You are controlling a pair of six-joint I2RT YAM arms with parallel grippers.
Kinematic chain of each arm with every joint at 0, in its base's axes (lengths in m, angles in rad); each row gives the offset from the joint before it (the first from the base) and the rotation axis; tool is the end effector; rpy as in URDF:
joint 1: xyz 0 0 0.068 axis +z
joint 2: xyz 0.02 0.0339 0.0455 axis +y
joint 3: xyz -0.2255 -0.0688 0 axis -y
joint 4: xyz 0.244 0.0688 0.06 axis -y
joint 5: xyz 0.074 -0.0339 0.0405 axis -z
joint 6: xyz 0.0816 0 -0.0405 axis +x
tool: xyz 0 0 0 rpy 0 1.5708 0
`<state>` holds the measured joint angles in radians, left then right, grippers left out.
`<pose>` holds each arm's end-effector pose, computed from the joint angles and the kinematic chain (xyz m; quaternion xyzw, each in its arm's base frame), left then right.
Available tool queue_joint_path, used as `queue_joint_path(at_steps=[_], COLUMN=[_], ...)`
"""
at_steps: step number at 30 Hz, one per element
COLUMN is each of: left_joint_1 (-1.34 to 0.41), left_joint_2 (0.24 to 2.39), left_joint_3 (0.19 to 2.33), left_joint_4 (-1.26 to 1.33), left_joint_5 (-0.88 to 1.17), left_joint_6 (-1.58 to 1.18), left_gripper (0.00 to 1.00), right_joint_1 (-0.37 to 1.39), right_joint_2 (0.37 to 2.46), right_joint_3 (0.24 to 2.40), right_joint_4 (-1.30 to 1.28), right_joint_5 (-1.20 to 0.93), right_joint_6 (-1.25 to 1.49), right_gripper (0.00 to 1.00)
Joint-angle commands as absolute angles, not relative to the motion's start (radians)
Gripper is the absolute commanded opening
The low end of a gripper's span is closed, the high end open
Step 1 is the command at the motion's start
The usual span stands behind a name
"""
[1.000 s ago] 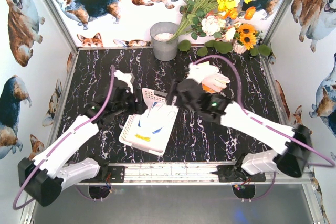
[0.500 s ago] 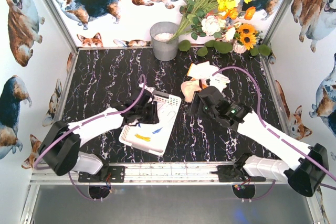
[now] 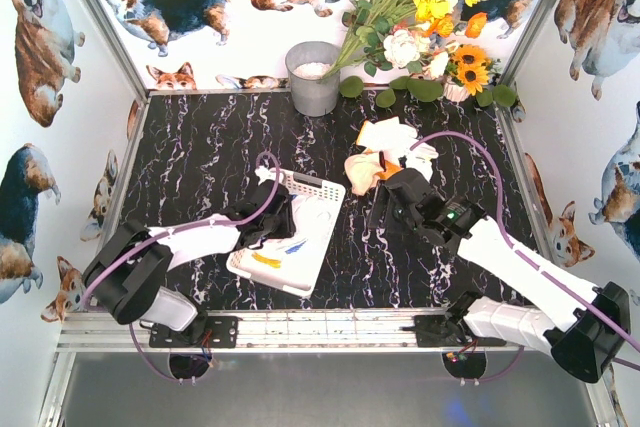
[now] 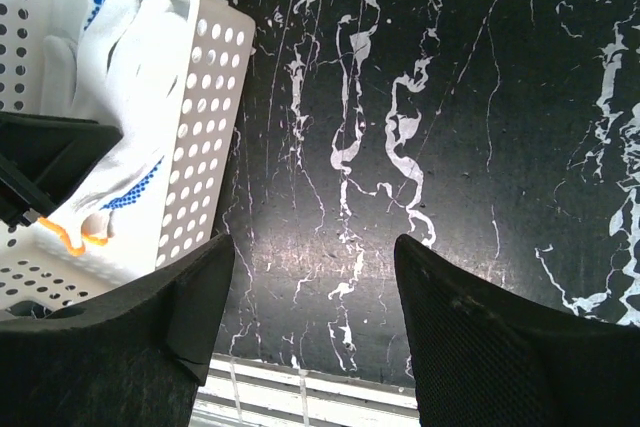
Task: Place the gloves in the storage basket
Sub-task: Pick up the glove from the center of the board.
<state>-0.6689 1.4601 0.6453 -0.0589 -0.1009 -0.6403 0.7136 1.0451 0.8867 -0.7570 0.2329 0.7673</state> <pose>0.2450 -0.1832 0.0823 -0.0038 0.9388 -0.1701 0.2994 0.2019 0.1499 0.2077 0.0626 0.9390 0.1345 0.3102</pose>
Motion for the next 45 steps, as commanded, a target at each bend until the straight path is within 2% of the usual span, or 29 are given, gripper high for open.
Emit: queue_joint_path(at_steps=[1,5,9,12,18,23,26,34,35,37,40,44,45], left_joint_1=[-0.667,-0.667,-0.669,-0.669,-0.652,-0.565,-0.498,-0.345,-0.339,-0.331,-0.324,-0.322,-0.321], left_joint_2=[1.425,1.405,1.376,1.334,1.237,1.199,1.170,1.084,1.079,1.072,1.068,1.059,1.058], left_joint_3=[0.578,0.540,0.559,0.637,0.820,0.908,0.902,0.808,0.801,0.792,0.790,0.798,0.802], left_joint_4=[-0.077,-0.055,-0.013,-0.060,-0.191,-0.303,-0.312,-0.244,-0.238,-0.231,-0.229,-0.240,-0.244], left_joint_5=[-0.204,-0.190,-0.130,-0.111,-0.132,-0.142,-0.135,-0.086,-0.089,-0.097,-0.110,-0.106,-0.101], left_joint_6=[-0.699,-0.728,-0.703,-0.650,-0.510,-0.353,-0.261,-0.168,-0.166,-0.163,-0.161,-0.164,-0.162], left_gripper=[0.29,0.29,0.36,0.47,0.75,0.90,0.95,0.96,0.96,0.96,0.96,0.96,0.96], right_joint_1=[0.698,0.691,0.649,0.571,0.423,0.328,0.282,0.213,0.211,0.210,0.210,0.210,0.210], right_joint_2=[1.014,1.020,1.037,1.057,1.168,1.302,1.399,1.642,1.668,1.714,1.758,1.738,1.725], right_joint_3=[0.931,0.920,0.935,0.962,0.999,1.021,1.045,1.168,1.190,1.225,1.255,1.273,1.273], right_joint_4=[-0.745,-0.731,-0.716,-0.704,-0.592,-0.456,-0.393,-0.313,-0.315,-0.312,-0.302,-0.305,-0.305], right_joint_5=[0.235,0.227,0.196,0.149,-0.002,-0.066,-0.096,-0.251,-0.270,-0.303,-0.352,-0.378,-0.381], right_joint_6=[0.749,0.752,0.730,0.703,0.678,0.683,0.685,0.634,0.629,0.625,0.626,0.626,0.623], right_gripper=[0.67,0.67,0.67,0.67,0.66,0.67,0.67,0.67,0.65,0.53,0.41,0.08,0.05])
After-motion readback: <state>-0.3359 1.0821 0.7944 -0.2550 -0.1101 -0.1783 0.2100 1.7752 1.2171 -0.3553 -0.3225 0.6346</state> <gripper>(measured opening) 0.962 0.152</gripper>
